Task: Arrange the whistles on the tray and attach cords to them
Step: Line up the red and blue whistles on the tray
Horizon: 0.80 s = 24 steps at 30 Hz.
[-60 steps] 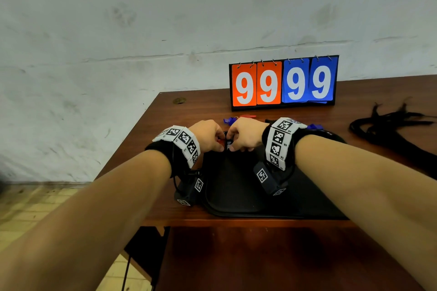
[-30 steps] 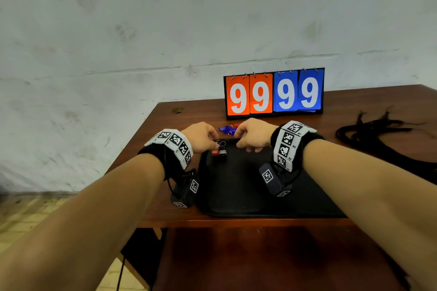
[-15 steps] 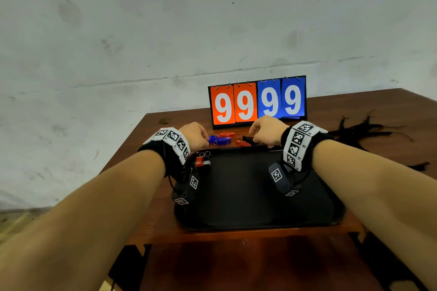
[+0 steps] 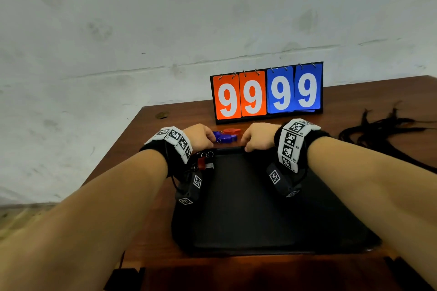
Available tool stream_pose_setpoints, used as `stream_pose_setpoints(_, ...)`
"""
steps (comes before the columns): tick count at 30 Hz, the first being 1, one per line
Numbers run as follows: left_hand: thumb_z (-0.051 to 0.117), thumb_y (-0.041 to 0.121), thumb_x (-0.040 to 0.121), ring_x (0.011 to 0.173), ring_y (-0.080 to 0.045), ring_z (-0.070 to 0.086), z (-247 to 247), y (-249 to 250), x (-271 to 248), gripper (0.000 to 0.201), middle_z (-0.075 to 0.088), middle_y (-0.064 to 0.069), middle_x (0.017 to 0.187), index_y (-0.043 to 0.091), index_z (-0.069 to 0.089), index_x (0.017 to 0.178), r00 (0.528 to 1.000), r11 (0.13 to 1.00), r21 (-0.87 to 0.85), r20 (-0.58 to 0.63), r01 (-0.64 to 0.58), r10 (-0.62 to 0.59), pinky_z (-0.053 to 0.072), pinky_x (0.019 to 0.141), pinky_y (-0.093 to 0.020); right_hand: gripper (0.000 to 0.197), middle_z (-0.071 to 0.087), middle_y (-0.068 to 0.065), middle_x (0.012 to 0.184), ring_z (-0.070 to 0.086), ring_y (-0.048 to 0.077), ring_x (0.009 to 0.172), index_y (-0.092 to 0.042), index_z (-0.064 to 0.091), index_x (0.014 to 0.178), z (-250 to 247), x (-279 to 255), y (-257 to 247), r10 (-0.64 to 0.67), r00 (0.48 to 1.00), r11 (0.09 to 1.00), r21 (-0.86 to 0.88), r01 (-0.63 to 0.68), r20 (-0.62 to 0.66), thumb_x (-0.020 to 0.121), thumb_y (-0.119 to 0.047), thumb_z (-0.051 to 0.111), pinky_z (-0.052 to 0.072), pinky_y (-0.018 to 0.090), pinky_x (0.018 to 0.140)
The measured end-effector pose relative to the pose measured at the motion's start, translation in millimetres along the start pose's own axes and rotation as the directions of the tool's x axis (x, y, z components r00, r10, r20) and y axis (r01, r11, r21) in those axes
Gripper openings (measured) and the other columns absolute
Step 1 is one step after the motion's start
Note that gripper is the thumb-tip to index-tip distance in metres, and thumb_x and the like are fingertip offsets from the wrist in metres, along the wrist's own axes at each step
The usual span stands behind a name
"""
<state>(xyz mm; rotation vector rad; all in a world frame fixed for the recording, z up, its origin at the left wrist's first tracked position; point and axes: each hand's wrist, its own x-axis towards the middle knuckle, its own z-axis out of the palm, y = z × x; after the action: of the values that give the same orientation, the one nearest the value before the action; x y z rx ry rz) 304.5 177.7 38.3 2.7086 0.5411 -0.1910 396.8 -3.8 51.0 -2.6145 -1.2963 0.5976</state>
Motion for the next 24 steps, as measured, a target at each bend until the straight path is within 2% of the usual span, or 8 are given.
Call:
stream_pose_setpoints(2, 0.062, 0.017, 0.091, 0.123, -0.016, 0.052, 1, -2, 4, 0.032, 0.054, -0.004, 0.139, 0.018, 0.065, 0.123, 1.0, 1.0, 0.013, 0.012, 0.002, -0.002, 0.038, 0.101, -0.026, 0.034, 0.063, 0.006, 0.127, 0.055, 0.02, 0.117, -0.011, 0.064, 0.126, 1, 4, 0, 0.008, 1.0, 1.0, -0.004, -0.008, 0.005, 0.094, -0.02, 0.06, 0.043, 0.026, 0.094)
stream_pose_setpoints(4, 0.061, 0.016, 0.092, 0.141, -0.016, 0.035, 2, -3, 8, 0.037, 0.039, -0.005, 0.153, 0.019, 0.062, 0.128, 1.0, 0.999, 0.043, 0.027, -0.008, 0.007, 0.028, 0.112, -0.03, 0.033, 0.064, 0.006, 0.125, 0.057, 0.02, 0.115, -0.01, 0.065, 0.125, 1, 6, -1, 0.01, 1.0, 1.0, -0.01, -0.01, -0.003, 0.094, -0.021, 0.061, 0.044, 0.027, 0.093)
stream_pose_setpoints(6, 0.059, 0.014, 0.092, 0.146, -0.016, 0.026, 2, -2, 10, 0.04, 0.03, -0.006, 0.157, 0.018, 0.059, 0.132, 0.999, 0.998, 0.065, 0.048, -0.029, 0.026, 0.023, 0.115, -0.03, 0.032, 0.065, 0.006, 0.123, 0.058, 0.019, 0.113, -0.01, 0.067, 0.123, 1, 7, 0, 0.009, 1.0, 1.0, -0.008, -0.009, -0.023, 0.093, -0.021, 0.062, 0.046, 0.027, 0.093)
stream_pose_setpoints(9, 0.058, 0.016, 0.092, 0.137, -0.019, 0.039, 2, -1, 14, 0.04, 0.037, -0.004, 0.153, 0.019, 0.059, 0.132, 0.998, 0.996, 0.082, 0.056, -0.038, 0.033, 0.03, 0.11, -0.03, 0.033, 0.063, 0.004, 0.126, 0.056, 0.019, 0.116, -0.013, 0.066, 0.125, -1, 6, 1, -0.009, 0.993, 0.999, 0.036, 0.013, -0.115, 0.093, -0.018, 0.061, 0.045, 0.026, 0.095)
stream_pose_setpoints(11, 0.06, 0.018, 0.092, 0.116, -0.016, 0.052, 1, -2, 17, 0.037, 0.052, -0.002, 0.14, 0.019, 0.062, 0.129, 0.999, 0.998, 0.058, 0.042, -0.033, 0.03, 0.039, 0.098, -0.027, 0.034, 0.061, 0.003, 0.128, 0.055, 0.018, 0.117, -0.014, 0.065, 0.127, -4, 5, 2, -0.012, 0.984, 0.997, 0.077, 0.026, -0.176, 0.093, -0.014, 0.062, 0.045, 0.026, 0.095)
stream_pose_setpoints(13, 0.061, 0.019, 0.091, 0.104, -0.012, 0.053, 0, -4, 17, 0.037, 0.058, 0.001, 0.13, 0.019, 0.062, 0.128, 0.999, 0.999, 0.038, 0.034, -0.022, 0.021, 0.04, 0.092, -0.025, 0.036, 0.06, 0.002, 0.13, 0.055, 0.017, 0.117, -0.016, 0.065, 0.126, -4, 6, 5, -0.011, 0.978, 0.993, 0.111, 0.035, -0.208, 0.091, -0.011, 0.063, 0.046, 0.026, 0.097)
stream_pose_setpoints(17, 0.064, 0.02, 0.091, 0.107, -0.014, 0.056, -1, -4, 14, 0.034, 0.06, 0.0, 0.127, 0.019, 0.065, 0.124, 1.0, 0.999, 0.033, 0.018, -0.021, 0.021, 0.041, 0.092, -0.025, 0.036, 0.06, 0.001, 0.129, 0.057, 0.017, 0.116, -0.02, 0.066, 0.122, -2, 10, 8, -0.008, 0.968, 0.988, 0.146, 0.046, -0.252, 0.088, -0.007, 0.067, 0.049, 0.03, 0.099)
stream_pose_setpoints(24, 0.067, 0.014, 0.087, 0.111, -0.019, 0.059, -2, -6, 2, 0.033, 0.062, 0.0, 0.126, 0.019, 0.068, 0.12, 0.995, 0.999, 0.03, -0.102, 0.012, -0.009, 0.046, 0.091, -0.025, 0.035, 0.06, -0.005, 0.113, 0.057, 0.012, 0.104, -0.019, 0.066, 0.117, -1, 6, 9, 0.004, 0.966, 0.972, 0.227, 0.057, -0.258, 0.083, -0.014, 0.074, 0.046, 0.022, 0.086)
